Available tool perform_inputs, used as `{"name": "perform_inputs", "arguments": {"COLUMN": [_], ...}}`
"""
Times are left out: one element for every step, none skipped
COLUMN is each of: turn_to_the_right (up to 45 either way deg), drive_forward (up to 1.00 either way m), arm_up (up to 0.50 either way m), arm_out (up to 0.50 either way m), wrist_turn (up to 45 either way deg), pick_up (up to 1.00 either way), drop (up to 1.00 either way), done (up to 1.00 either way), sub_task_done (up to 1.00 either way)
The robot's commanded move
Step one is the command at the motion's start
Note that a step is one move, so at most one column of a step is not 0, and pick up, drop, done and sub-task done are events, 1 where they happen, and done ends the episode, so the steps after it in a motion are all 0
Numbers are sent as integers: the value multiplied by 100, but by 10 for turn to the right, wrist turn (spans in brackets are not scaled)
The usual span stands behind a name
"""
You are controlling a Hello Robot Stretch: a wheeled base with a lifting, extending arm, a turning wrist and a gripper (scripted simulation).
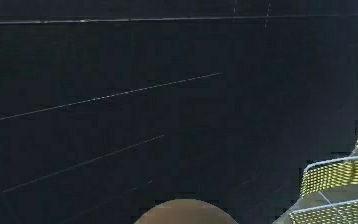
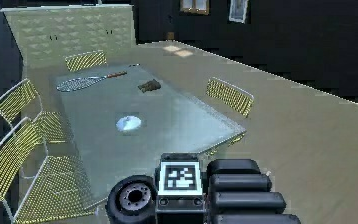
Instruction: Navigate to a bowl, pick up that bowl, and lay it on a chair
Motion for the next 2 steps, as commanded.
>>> {"name": "perform_inputs", "arguments": {"turn_to_the_right": [-450,-450], "drive_forward": [0,0], "arm_up": [0,0], "arm_out": [0,0], "wrist_turn": [0,0], "pick_up": [0,0], "drop": [0,0], "done": [0,0], "sub_task_done": [0,0]}}
